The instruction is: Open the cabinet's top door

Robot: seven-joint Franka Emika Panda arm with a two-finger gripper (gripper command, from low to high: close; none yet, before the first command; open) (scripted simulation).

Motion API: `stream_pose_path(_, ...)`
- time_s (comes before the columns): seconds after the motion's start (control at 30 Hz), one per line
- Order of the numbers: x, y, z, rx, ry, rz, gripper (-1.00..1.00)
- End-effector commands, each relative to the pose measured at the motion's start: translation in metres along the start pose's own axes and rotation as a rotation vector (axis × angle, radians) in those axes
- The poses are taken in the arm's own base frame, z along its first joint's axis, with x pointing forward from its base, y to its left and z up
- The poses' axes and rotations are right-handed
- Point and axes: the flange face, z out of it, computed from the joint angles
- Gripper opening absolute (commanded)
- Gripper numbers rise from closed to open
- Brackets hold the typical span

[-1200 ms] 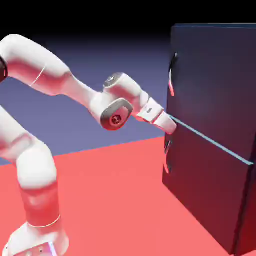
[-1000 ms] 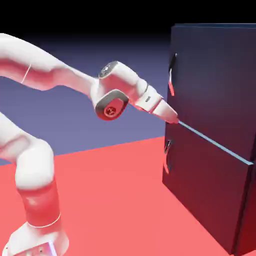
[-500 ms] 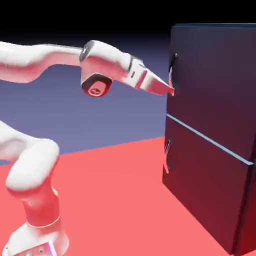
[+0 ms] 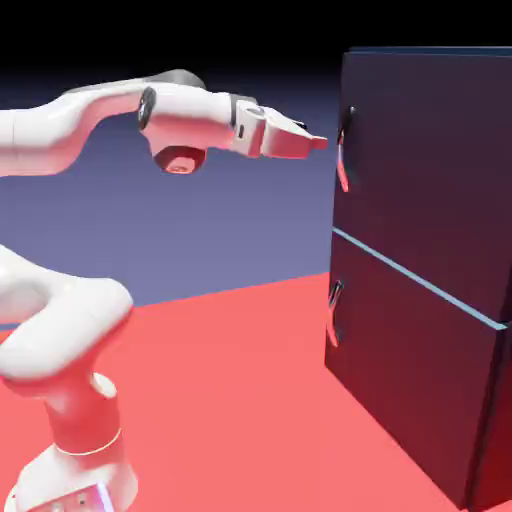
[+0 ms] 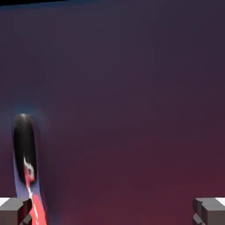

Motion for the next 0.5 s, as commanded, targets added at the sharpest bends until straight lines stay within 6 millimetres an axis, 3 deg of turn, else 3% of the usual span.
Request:
stream_pose_path(0.0, -0.005, -0.002, 0.002, 0.011, 0.007, -0.005, 0.0)
stream_pose_path(0.23, -0.043, -0.006, 0.025, 0.082, 0.049, -0.05, 0.0)
stream_pose_path(0.47, -0.081, 0.005, 0.06, 0.133, 0.08, -0.098, 0.0)
